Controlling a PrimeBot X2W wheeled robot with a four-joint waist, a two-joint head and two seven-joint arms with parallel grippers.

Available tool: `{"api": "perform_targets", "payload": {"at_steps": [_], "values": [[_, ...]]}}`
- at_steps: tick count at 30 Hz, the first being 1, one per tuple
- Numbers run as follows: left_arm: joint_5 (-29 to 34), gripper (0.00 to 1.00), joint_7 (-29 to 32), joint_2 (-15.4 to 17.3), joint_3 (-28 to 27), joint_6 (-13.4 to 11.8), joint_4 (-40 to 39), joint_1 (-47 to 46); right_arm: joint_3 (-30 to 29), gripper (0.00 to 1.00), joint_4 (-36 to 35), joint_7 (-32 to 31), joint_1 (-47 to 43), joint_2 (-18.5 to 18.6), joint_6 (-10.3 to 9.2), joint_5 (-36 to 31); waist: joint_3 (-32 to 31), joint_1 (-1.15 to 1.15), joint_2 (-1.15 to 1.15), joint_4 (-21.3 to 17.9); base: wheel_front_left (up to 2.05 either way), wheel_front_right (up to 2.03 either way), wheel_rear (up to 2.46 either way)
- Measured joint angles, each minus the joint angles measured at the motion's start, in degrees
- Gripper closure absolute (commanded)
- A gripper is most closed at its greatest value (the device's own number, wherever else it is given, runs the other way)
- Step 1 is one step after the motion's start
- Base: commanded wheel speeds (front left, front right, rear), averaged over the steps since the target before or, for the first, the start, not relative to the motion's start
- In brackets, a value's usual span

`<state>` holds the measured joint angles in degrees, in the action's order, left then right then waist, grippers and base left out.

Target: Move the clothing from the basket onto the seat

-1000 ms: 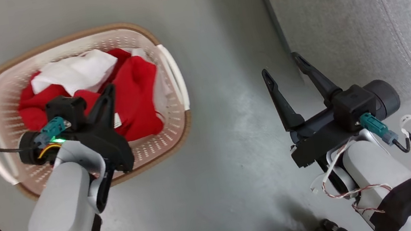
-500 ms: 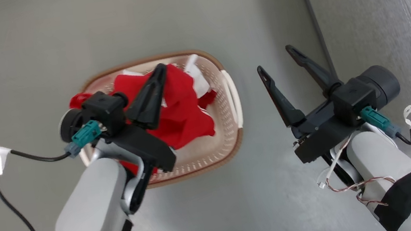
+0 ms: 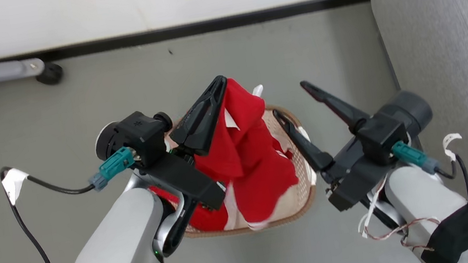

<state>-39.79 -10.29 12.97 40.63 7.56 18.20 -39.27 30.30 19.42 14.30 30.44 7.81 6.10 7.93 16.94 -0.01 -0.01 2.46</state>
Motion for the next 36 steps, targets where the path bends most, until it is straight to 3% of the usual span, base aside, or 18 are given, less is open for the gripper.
{"api": "perform_targets", "payload": {"at_steps": [8,15,25,26,27,28,36], "values": [[-0.8,1.0,2.2,-0.4,4.3,0.0,-1.5,0.2,2.7,0.0,1.5,0.0,-3.1,0.3,0.74,1.3,-7.2,0.0,0.0,2.1,0.0,0.0,0.0],[-3.9,1.0,4.9,0.3,7.8,0.0,-8.2,2.2,5.5,0.0,1.2,0.0,-6.7,0.6,1.0,3.3,-12.9,0.0,0.0,3.3,0.0,0.0,0.0],[-12.9,1.0,8.3,2.1,11.7,0.0,-18.5,2.2,12.0,0.0,0.4,0.0,-7.0,5.5,1.03,8.7,-16.5,0.0,0.0,4.4,0.0,0.0,0.0],[-13.3,1.0,8.7,2.3,11.7,0.0,-18.7,2.2,12.4,0.51,0.4,0.0,-6.9,5.7,1.03,9.2,-16.5,0.0,0.0,4.5,0.0,0.0,0.0],[-13.4,1.0,8.8,2.4,11.7,0.0,-18.9,2.2,12.5,0.91,0.4,0.0,-7.0,5.8,1.03,9.9,-16.5,0.01,0.01,4.5,0.0,0.0,0.0],[-13.6,1.0,8.8,2.6,11.7,0.0,-19.0,2.2,12.7,1.0,0.3,0.0,-7.0,5.8,1.03,10.5,-16.4,0.01,0.01,4.5,0.0,0.0,0.0],[-14.0,1.0,9.2,4.6,9.4,-0.1,-17.0,2.5,13.2,1.0,-0.2,0.0,-8.3,5.7,1.03,15.2,-16.2,0.01,0.01,4.4,0.0,0.0,0.0]]}}
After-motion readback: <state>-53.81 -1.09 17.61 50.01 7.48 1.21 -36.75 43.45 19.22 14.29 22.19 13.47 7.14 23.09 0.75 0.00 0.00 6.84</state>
